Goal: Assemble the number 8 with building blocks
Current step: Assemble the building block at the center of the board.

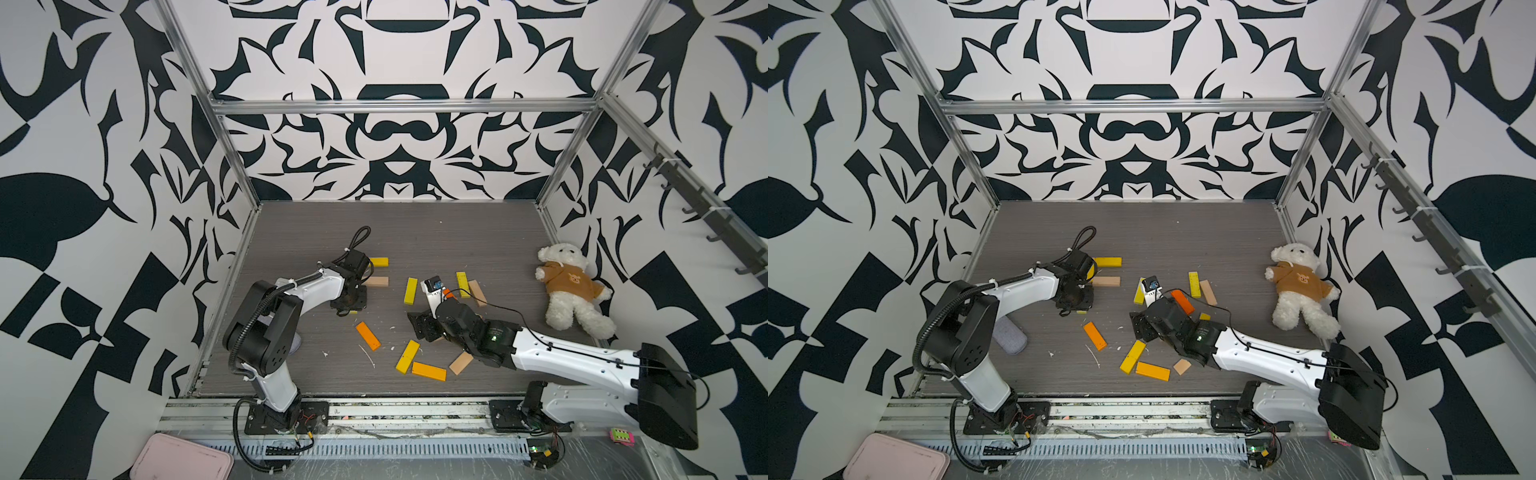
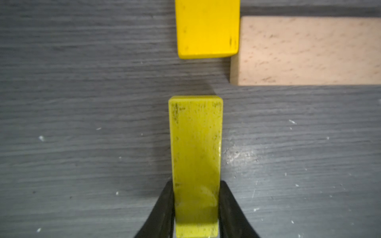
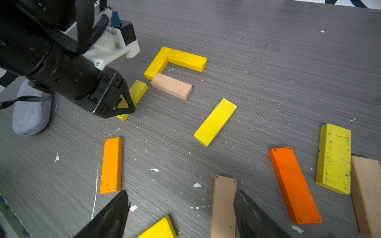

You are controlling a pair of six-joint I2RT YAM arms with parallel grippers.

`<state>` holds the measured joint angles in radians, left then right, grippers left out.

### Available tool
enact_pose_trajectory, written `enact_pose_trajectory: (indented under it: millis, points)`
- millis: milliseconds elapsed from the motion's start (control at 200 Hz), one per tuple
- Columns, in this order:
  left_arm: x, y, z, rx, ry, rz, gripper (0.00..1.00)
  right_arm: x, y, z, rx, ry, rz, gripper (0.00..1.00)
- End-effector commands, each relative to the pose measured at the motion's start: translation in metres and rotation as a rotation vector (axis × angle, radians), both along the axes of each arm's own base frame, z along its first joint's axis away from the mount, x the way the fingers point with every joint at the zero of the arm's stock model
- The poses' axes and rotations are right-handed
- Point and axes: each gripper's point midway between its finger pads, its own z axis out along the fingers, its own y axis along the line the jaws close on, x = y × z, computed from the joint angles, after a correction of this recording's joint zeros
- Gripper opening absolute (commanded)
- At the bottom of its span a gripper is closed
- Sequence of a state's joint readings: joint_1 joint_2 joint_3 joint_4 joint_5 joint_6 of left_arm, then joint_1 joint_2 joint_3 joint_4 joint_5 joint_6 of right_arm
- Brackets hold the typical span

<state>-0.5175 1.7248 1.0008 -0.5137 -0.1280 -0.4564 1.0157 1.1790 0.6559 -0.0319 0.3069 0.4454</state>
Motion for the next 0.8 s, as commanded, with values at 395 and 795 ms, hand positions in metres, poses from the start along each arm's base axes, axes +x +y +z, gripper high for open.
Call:
enact_pose_trajectory:
  millis: [395,795]
  points:
    - [-0.001,-0.001,-0.017,0.014,0.058,0.019,0.33,0.001,-0.001,0.012,0.05,-0.027,-0.01,0.82]
    - [0.004,-0.002,-0.017,0.01,0.054,0.007,0.34,0.001,-0.003,0.009,0.047,-0.026,-0.017,0.82]
